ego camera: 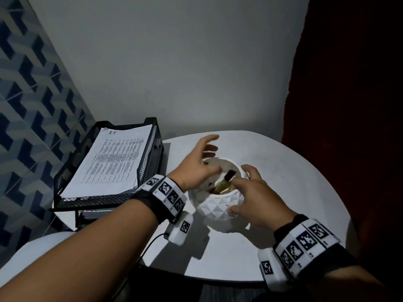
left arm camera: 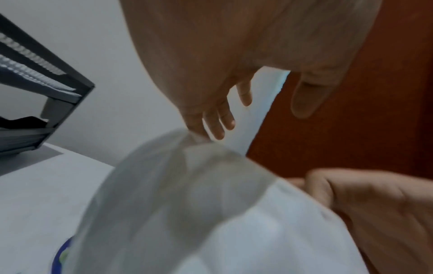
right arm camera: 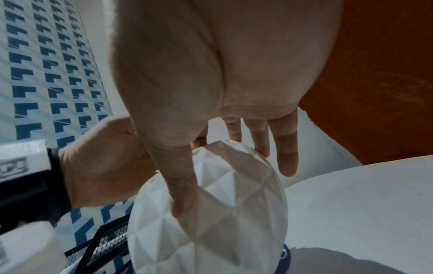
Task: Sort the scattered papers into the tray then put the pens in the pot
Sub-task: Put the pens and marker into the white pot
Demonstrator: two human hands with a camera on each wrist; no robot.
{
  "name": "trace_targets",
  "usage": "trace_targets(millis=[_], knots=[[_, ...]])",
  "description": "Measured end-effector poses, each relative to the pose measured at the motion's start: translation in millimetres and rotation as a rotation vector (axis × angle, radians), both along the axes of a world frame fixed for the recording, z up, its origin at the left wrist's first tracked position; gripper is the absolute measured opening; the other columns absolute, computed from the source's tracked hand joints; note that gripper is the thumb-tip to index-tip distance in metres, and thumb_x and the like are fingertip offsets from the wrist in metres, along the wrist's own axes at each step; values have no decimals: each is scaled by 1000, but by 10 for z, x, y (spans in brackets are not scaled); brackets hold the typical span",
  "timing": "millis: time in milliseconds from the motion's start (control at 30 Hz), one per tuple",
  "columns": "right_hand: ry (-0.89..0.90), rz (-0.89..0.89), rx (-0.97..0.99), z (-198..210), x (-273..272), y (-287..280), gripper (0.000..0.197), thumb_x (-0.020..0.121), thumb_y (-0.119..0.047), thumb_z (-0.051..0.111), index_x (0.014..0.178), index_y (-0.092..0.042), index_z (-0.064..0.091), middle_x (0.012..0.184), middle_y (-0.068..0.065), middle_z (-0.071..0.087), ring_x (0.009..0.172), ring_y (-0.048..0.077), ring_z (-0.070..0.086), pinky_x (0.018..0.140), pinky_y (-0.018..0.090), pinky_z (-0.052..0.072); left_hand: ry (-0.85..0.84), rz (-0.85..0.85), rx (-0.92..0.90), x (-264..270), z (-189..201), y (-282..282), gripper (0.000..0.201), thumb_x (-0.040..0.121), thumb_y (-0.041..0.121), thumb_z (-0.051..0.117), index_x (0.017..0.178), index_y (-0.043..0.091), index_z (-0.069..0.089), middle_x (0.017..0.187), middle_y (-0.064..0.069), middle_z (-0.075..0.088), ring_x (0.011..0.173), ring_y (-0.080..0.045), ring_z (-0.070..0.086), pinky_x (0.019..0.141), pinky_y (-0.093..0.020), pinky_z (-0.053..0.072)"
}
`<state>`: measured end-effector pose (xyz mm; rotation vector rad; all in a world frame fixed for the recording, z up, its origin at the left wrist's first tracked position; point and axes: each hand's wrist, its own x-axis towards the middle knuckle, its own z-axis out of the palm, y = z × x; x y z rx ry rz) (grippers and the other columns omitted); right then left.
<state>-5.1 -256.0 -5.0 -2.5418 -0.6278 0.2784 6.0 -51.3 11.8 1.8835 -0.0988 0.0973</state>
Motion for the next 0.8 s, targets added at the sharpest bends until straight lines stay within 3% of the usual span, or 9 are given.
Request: trace_targets(millis=[100, 133, 200, 300, 400, 467, 600, 667, 800], knots=[[-7, -51, 18, -6, 69, -54, 42, 71, -36, 90, 96, -39, 55, 161, -11, 12, 136, 29, 47, 105, 36, 46, -41, 247, -103, 204, -88, 262, 46, 77, -9, 63, 114, 19, 62, 105, -6, 65, 97, -13, 63, 90, -32, 52], [-2, -66, 25, -9, 83, -68, 43, 71, -35, 90, 94, -40, 54, 161, -11, 13, 135, 29, 47, 104, 36, 47, -8, 310, -38, 248, -190, 380, 43, 81, -14, 59, 112, 15, 64, 103, -5, 66, 96, -14, 64, 92, -36, 52], [12, -87, 23, -18, 93, -81, 43, 71, -34, 89, 93, -40, 53, 160, -11, 13, 133, 29, 47, 102, 35, 47, 160, 366, 233, 268, -492, 620, 43, 86, -10, 56, 120, 14, 65, 114, -6, 67, 103, -21, 66, 96, -39, 54], [20, -90, -7, -65, 95, -76, 40, 70, -35, 88, 95, -36, 56, 161, -10, 13, 134, 28, 47, 98, 34, 47, 466, 328, 658, 139, -1127, 791, 47, 94, 19, 58, 141, 19, 52, 129, -13, 63, 113, -29, 65, 96, -33, 52], [18, -74, -29, -120, 95, -61, 41, 70, -36, 87, 100, -31, 59, 161, -10, 13, 136, 27, 44, 97, 34, 46, 558, 305, 743, 69, -1524, 687, 58, 101, 46, 42, 154, 25, 33, 153, -17, 39, 137, -34, 46, 112, -38, 37], [25, -73, -27, -135, 93, -50, 40, 70, -36, 86, 98, -34, 57, 160, -12, 12, 136, 25, 44, 96, 33, 47, 545, 234, 812, 104, -1641, 598, 63, 96, 42, 46, 155, 30, 26, 158, -11, 27, 141, -37, 39, 114, -41, 33], [54, -70, -8, -137, 104, -46, 41, 69, -36, 86, 85, -44, 49, 159, -16, 11, 133, 24, 47, 93, 32, 47, 499, 23, 939, 215, -1759, 488, 66, 72, 36, 54, 136, 34, 40, 124, 0, 43, 119, -34, 49, 101, -43, 45], [66, -53, 17, -139, 122, -40, 42, 67, -37, 87, 78, -48, 48, 157, -20, 11, 132, 22, 48, 94, 33, 47, 528, 40, 929, 184, -1753, 457, 68, 70, 32, 56, 136, 36, 41, 121, 3, 42, 112, -30, 48, 96, -48, 48], [57, -35, 52, -142, 129, -6, 42, 68, -37, 88, 79, -45, 49, 154, -24, 10, 132, 23, 48, 97, 35, 48, 499, 25, 1020, 65, -1745, 462, 60, 82, 21, 57, 140, 25, 44, 132, 1, 47, 125, -30, 43, 102, -48, 44]])
